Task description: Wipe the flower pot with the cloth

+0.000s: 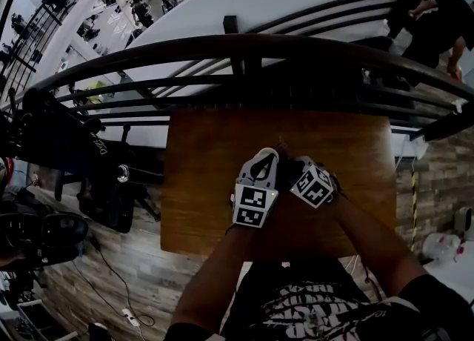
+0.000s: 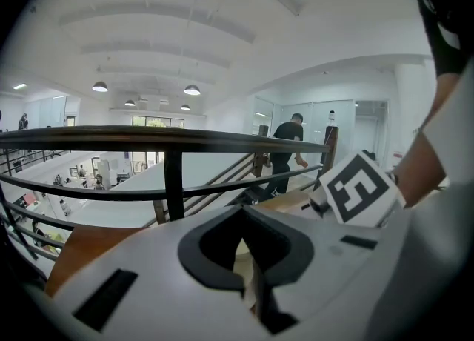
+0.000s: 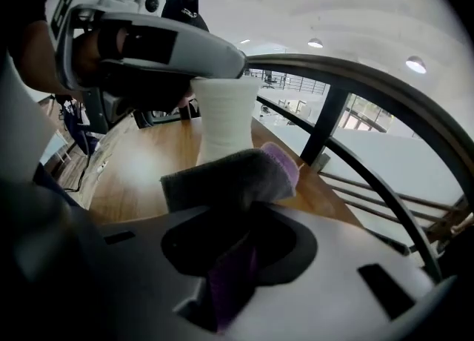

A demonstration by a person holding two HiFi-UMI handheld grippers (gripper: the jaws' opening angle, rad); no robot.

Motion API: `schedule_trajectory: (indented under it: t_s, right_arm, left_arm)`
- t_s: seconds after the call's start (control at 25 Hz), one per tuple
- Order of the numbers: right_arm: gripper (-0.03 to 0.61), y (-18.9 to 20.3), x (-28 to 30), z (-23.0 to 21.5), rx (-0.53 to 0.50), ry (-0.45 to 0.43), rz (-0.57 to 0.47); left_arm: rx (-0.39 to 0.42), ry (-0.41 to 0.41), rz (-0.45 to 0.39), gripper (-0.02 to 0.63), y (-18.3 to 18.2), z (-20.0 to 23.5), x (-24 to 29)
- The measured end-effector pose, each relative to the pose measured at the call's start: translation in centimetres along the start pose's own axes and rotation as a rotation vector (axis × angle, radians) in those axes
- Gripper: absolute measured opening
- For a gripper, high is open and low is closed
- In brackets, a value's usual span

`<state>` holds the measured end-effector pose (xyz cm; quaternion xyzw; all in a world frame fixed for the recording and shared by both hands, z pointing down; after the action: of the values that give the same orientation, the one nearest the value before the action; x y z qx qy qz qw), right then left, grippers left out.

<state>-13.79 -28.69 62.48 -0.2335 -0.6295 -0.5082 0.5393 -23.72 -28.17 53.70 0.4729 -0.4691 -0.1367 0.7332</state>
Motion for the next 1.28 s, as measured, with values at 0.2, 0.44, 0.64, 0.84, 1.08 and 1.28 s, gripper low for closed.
schedule_trajectory:
  t_s: [0.2,0.44,0.64,0.84,1.08,1.28]
  right_arm:
    - [0.084,-1.2,1.0,-2.3,-0.027,0.030,0.016]
    - [0.084,-1.9,1.5,-3.1,-0.056,0.057,0.024]
    - [0.084,-1.4,1.0,-2.1,-0.050,0.039,0.011]
    - [0.084,-0.1,0.7,0.5,-0.029,0.003,0.005]
    - [0.084,0.2,0.3,3.6,0.010,-0.042,-0.010]
    - [0.084,-0.2,0.4,5.5,0.021,-0.077,-0.021]
  left_arm:
    - [0.000,0.000,0.006,-0.002,0.0,0.0,0.1]
    - [-0.001,0.001,0.008,-0.002,-0.1,-0.2,0.0]
    - [0.001,-0.003,0.002,-0.002,-0.1,0.0,0.1]
    - [0.004,0.000,0.001,-0.002,0.1,0.1,0.1]
    - [0.000,0.004,0.005,-0.002,0.1,0.2,-0.1]
    - [-0.002,0.006,0.006,-0.002,0.0,0.2,-0.1]
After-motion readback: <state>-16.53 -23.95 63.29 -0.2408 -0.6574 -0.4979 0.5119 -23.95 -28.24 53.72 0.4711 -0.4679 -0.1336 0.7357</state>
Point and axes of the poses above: the fingertips, and each gripper's own axes: x forward along the fingers, z to its left, y out of its underside, the point moved 6 cm from there along -x, backward along the fingers, and after that the axes turned 12 degrees about z, right-handed, at the moved point
